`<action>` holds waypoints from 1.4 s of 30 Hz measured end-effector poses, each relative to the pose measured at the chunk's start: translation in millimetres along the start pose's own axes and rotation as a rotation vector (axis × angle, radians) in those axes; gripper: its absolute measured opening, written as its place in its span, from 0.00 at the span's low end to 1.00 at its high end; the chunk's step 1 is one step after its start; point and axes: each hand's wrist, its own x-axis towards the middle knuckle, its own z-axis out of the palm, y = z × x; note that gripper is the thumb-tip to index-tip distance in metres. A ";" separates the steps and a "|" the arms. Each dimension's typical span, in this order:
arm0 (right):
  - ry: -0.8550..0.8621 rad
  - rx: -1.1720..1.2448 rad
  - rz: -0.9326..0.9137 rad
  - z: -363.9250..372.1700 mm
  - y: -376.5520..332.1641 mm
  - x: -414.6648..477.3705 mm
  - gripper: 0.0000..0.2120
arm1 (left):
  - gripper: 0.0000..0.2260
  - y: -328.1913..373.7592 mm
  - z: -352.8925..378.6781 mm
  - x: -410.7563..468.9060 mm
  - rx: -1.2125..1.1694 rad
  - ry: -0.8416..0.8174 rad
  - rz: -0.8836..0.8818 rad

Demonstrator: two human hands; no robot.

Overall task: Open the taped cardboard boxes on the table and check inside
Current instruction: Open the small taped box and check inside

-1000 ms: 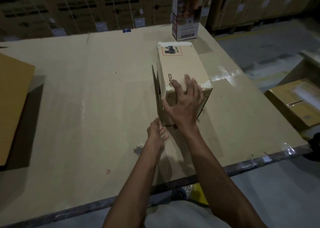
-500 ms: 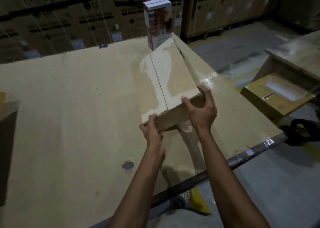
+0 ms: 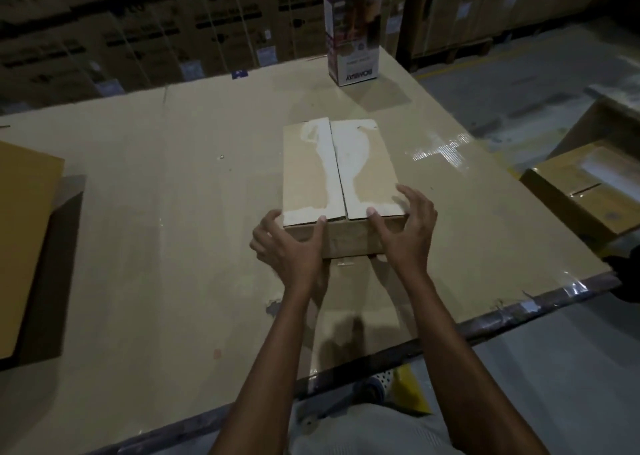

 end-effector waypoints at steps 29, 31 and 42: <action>0.070 0.493 0.845 -32.5 58.4 8.5 0.17 | 0.16 -48.0 -39.2 37.3 -0.287 0.055 -0.645; 0.136 0.342 0.744 -35.8 46.4 11.7 0.21 | 0.15 -37.0 -43.9 46.5 -0.057 0.144 -0.422; -0.206 0.547 0.569 -41.2 -28.1 49.1 0.13 | 0.16 56.7 -3.1 68.9 0.868 -0.070 0.228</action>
